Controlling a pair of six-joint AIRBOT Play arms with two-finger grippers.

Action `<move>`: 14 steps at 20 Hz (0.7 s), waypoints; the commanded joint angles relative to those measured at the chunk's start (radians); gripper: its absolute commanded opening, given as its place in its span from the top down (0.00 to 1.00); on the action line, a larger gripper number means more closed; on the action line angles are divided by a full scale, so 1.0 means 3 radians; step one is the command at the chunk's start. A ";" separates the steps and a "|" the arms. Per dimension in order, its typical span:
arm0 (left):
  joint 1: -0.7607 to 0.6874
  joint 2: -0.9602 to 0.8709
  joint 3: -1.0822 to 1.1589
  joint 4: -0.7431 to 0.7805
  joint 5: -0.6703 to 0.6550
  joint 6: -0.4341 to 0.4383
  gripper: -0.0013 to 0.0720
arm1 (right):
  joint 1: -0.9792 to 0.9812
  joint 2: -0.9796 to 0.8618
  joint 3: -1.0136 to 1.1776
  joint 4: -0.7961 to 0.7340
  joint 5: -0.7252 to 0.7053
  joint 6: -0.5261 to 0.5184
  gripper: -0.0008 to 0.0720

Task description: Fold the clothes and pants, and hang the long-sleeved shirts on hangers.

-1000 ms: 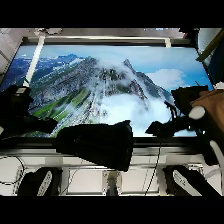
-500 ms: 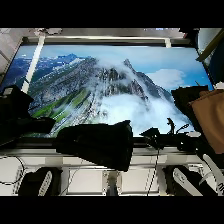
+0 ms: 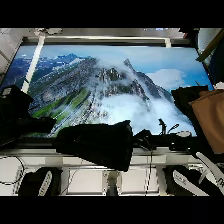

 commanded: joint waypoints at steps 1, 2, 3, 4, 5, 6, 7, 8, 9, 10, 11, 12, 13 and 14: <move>0.0000 0.0003 0.0004 -0.0001 0.0001 -0.0001 0.03 | 0.0575 -0.0136 0.0106 0.0223 -0.0193 -0.0011 0.05; 0.0000 0.0001 0.0004 -0.0001 0.0001 0.0000 0.03 | 0.0724 -0.0179 0.0210 0.0239 -0.0235 -0.0013 0.05; 0.0000 0.0001 0.0004 -0.0001 0.0001 0.0000 0.03 | 0.0874 -0.0231 0.0337 0.0235 -0.0317 -0.0011 0.05; 0.0000 0.0003 0.0004 -0.0001 0.0001 0.0000 0.03 | 0.0998 -0.0298 0.0469 0.0235 -0.0390 -0.0010 0.05; 0.0000 0.0003 0.0004 -0.0001 0.0000 0.0000 0.03 | 0.1105 -0.0385 0.0612 0.0225 -0.0437 -0.0010 0.05; 0.0000 0.0003 0.0004 -0.0001 0.0000 0.0000 0.03 | 0.1176 -0.0476 0.0729 0.0223 -0.0458 -0.0010 0.05; 0.0000 0.0005 0.0004 -0.0001 0.0000 0.0000 0.03 | 0.1231 -0.0576 0.0837 0.0211 -0.0451 -0.0010 0.05; 0.0000 0.0005 0.0004 -0.0001 0.0000 0.0000 0.03 | 0.1266 -0.0664 0.0918 0.0206 -0.0443 -0.0010 0.05; 0.0000 0.0005 0.0004 -0.0001 0.0000 0.0000 0.03 | 0.1292 -0.0749 0.0982 0.0205 -0.0443 -0.0010 0.05; 0.0000 0.0005 0.0004 -0.0001 0.0000 0.0000 0.03 | 0.1307 -0.0809 0.1015 0.0206 -0.0440 -0.0010 0.11; 0.0000 0.0005 0.0004 -0.0001 0.0000 0.0000 0.03 | 0.1307 -0.0847 0.1027 0.0202 -0.0439 -0.0011 0.28; 0.0000 0.0005 0.0004 0.0000 0.0001 0.0000 0.03 | 0.1307 -0.0861 0.1027 0.0187 -0.0444 -0.0013 0.50; 0.0000 0.0004 0.0004 0.0000 0.0001 0.0000 0.03 | 0.1307 -0.0860 0.1027 0.0170 -0.0440 -0.0013 0.72; 0.0000 0.0004 0.0004 0.0000 0.0001 0.0000 0.03 | 0.1305 -0.0860 0.1029 0.0172 -0.0441 -0.0013 0.91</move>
